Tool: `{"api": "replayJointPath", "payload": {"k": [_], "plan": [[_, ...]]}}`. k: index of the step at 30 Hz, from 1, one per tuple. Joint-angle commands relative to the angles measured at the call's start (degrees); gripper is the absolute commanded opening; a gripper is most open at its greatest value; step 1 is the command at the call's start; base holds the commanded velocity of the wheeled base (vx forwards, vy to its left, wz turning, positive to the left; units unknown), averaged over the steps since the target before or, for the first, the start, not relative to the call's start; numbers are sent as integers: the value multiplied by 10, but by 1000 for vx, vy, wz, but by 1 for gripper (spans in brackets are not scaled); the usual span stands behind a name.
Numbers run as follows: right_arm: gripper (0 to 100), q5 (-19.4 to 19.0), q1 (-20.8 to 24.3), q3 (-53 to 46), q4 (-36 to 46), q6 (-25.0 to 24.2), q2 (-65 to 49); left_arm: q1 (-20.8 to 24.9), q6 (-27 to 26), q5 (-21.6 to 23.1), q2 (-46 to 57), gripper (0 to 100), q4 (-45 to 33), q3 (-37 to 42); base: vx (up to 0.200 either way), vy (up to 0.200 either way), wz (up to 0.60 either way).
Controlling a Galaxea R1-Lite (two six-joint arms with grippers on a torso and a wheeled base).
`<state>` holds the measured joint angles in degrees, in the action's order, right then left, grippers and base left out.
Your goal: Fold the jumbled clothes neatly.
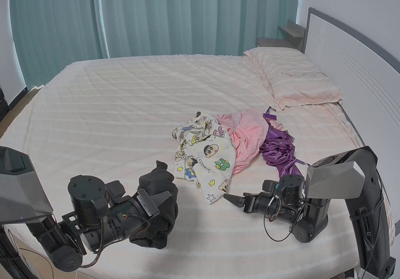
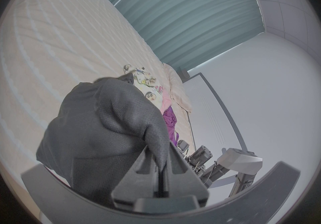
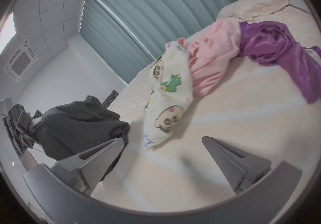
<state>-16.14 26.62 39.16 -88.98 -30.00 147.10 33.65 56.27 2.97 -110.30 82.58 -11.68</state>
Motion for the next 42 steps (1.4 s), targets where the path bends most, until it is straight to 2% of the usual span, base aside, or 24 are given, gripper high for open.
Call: {"api": "replayJointPath", "payload": {"k": [1, 6, 8, 17, 22, 24, 26, 27, 29, 31, 37, 42], "plan": [[100, 1, -18, -1, -8, -17, -21, 31, -5, -3, 69, 0, -112, -79, 0, -200, 0], [100, 2, -33, 1, -8, -35, -27, 63, -5, -9, 140, 0, -266, -184, 0, -200, 0], [100, 3, -38, 3, -8, -35, -28, 66, -4, -10, 149, 0, -302, -212, 0, -200, 0], [100, 21, -52, 17, -8, -38, -38, 85, 45, -3, 192, 0, -310, -223, 0, 0, 0], [100, 21, -68, 16, -8, -38, -38, 41, 45, 30, 186, 0, -309, -138, 0, 0, 0], [100, 21, -70, 16, -8, -38, -37, 17, 44, 57, 178, 0, -304, -110, 0, 0, 0], [100, 21, -70, 16, -8, -38, -37, -27, 43, 106, 173, 0, -283, -70, 0, 0, 0], [100, 21, -70, 16, -8, -38, -36, -30, 43, 109, 173, 0, -282, -68, 0, 0, 0], [100, 21, -70, 16, -8, -38, -36, -73, 23, 160, 162, 0, -273, -37, 0, 0, 0], [100, 21, -70, 16, -8, -38, -35, -91, 2, 186, 150, 0, -273, -14, 0, 0, 0], [100, 21, -69, 15, -8, -38, -35, -121, -40, 200, 124, 0, -273, 39, 0, 0, 0], [100, 21, -64, 12, -8, -37, -34, -169, -104, 201, 79, 0, -272, 68, 0, 0, 0]]}}
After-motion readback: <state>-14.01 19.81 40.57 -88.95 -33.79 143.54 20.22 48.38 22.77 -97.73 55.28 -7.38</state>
